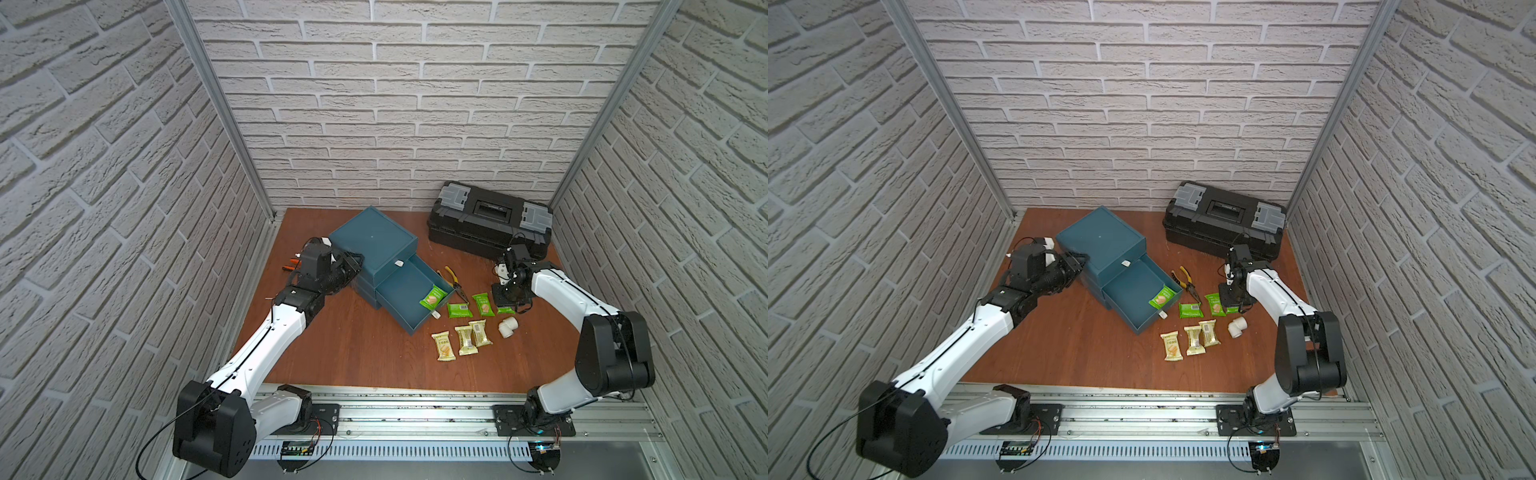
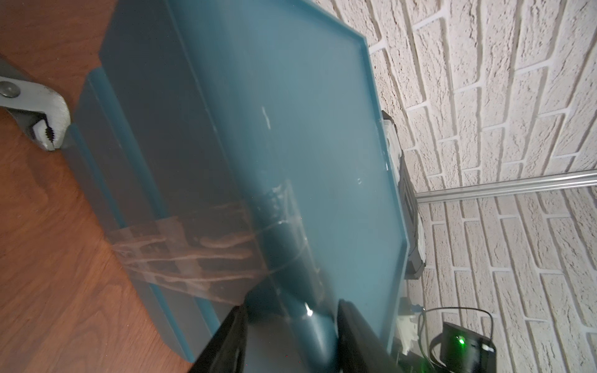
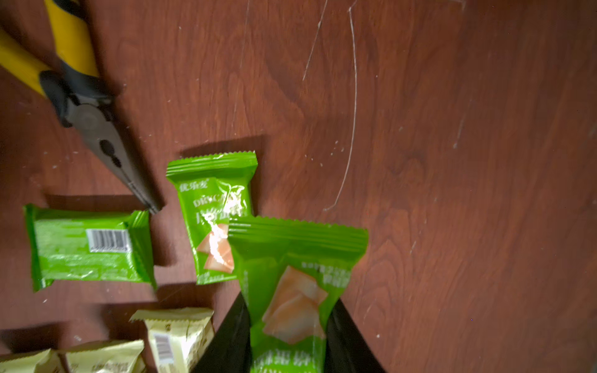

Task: Take the cookies out of the drawer
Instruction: Place the cookie at the center of the board, then pick up the cookie from the drawer.

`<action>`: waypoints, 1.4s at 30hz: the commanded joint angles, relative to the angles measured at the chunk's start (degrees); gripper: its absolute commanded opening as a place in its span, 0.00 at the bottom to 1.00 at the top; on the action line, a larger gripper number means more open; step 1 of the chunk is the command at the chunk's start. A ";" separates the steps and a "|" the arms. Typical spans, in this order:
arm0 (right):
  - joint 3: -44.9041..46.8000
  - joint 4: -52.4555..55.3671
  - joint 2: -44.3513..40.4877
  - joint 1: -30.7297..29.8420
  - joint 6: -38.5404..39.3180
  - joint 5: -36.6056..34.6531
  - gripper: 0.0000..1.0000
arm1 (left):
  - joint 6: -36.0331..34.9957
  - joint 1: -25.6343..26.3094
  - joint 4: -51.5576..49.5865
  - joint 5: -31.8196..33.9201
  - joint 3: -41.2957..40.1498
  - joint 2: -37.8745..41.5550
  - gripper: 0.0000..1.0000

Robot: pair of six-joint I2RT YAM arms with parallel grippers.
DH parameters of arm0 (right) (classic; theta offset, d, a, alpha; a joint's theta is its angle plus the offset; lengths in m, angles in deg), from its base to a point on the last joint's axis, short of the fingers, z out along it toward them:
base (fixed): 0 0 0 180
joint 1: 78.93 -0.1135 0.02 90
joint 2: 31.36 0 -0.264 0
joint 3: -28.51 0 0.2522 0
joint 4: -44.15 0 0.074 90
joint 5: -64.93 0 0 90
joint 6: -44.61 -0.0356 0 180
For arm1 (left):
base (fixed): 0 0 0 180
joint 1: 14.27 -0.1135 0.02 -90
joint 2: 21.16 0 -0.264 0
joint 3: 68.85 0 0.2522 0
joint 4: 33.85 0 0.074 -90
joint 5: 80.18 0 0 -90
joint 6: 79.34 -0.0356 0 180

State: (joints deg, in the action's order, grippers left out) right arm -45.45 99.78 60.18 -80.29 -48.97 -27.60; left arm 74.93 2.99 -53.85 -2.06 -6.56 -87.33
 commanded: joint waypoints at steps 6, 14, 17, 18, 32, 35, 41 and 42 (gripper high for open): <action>-4.45 -3.77 7.40 1.76 3.02 3.23 0.34 | -2.23 -0.61 -7.47 0.84 -0.94 -1.58 0.48; -5.54 -3.69 11.61 1.93 4.20 2.17 0.44 | -2.23 -0.64 -7.54 0.84 -0.72 -1.79 0.48; -5.67 -3.25 11.53 1.98 4.58 1.66 0.49 | -2.23 -0.64 -7.55 0.66 -0.62 -2.11 0.48; -5.71 -3.03 11.05 1.98 4.68 1.24 0.51 | -2.22 -0.64 -7.51 0.69 -0.51 -2.11 0.48; -9.95 5.10 -4.52 -1.62 7.37 1.90 0.64 | -2.38 -0.64 -7.62 0.77 -0.45 -1.85 0.48; -11.52 6.24 -8.37 -6.44 11.92 4.02 0.64 | -2.46 -0.64 -7.73 0.81 -0.63 -1.60 0.48; -16.22 10.34 -10.62 -17.97 26.48 6.87 0.63 | -2.44 -0.64 -7.82 0.72 -0.76 -1.60 0.48; -17.03 10.81 -10.47 -19.62 29.34 7.52 0.63 | -2.43 -0.64 -7.78 0.71 -0.81 -1.59 0.48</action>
State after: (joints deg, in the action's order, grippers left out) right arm -60.88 107.01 50.17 -96.29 -29.80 -22.94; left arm 74.74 2.99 -54.68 -2.09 -5.92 -87.61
